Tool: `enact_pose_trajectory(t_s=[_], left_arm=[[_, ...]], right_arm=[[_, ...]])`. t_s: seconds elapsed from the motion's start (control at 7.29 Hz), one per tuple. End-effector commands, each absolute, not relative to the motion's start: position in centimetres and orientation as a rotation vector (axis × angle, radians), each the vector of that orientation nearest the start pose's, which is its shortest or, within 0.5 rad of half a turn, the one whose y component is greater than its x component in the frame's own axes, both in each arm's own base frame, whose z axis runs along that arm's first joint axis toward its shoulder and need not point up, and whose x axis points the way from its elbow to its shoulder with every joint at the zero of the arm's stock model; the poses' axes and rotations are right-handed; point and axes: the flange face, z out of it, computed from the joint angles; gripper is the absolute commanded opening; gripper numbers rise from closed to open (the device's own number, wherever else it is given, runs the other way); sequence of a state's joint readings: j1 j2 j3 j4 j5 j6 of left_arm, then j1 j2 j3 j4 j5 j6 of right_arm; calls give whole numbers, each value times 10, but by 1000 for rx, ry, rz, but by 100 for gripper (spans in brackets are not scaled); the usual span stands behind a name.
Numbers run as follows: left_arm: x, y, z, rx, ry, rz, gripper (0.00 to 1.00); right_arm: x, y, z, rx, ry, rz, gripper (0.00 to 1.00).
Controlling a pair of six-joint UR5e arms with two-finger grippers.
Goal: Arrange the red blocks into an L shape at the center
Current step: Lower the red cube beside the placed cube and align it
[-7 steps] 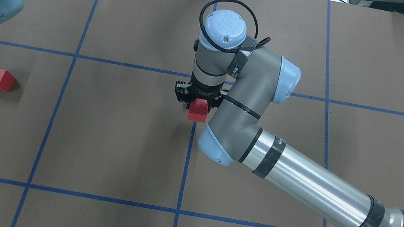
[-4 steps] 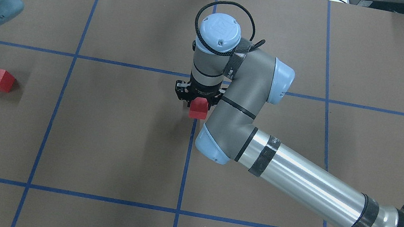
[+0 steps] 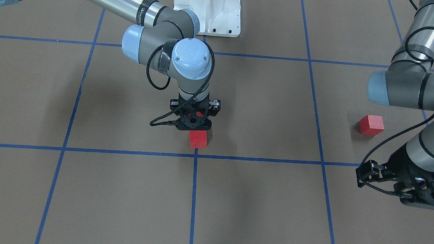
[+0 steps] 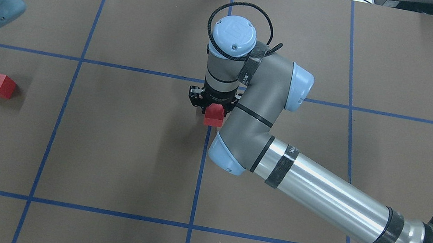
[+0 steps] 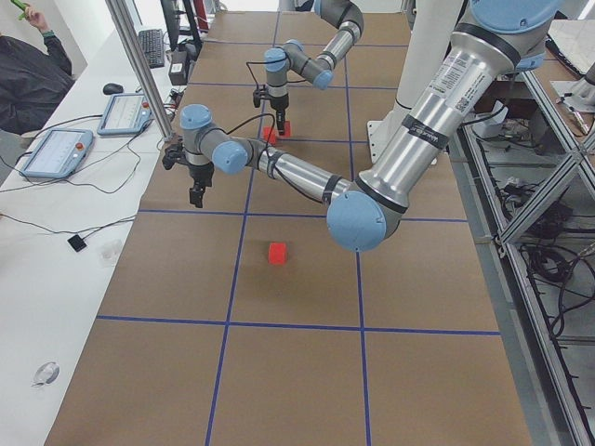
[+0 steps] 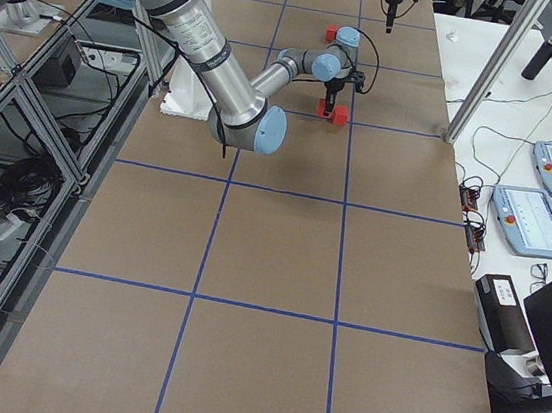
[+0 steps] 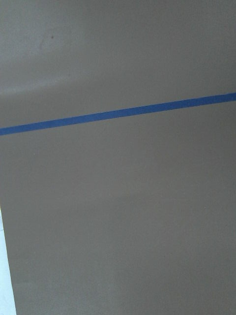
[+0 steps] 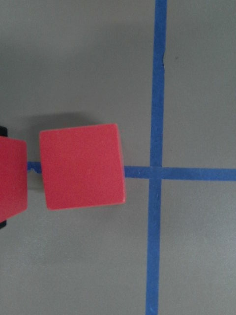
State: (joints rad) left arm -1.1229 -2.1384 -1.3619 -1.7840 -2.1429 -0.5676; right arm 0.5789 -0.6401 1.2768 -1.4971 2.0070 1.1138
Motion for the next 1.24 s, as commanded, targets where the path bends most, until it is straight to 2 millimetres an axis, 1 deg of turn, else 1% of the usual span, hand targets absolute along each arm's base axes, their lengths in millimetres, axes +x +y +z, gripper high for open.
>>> enact_pose_trajectory(t_s=[0.0, 0.41, 1.1], left_arm=[[243, -688, 401, 212, 754, 50, 99], [243, -689, 403, 210, 752, 51, 99], [243, -689, 405, 209, 750, 51, 99]], right_arm=[[-613, -509, 183, -1, -820, -41, 0], [-619, -509, 189, 30, -805, -34, 0], [-619, -509, 189, 29, -806, -32, 0]])
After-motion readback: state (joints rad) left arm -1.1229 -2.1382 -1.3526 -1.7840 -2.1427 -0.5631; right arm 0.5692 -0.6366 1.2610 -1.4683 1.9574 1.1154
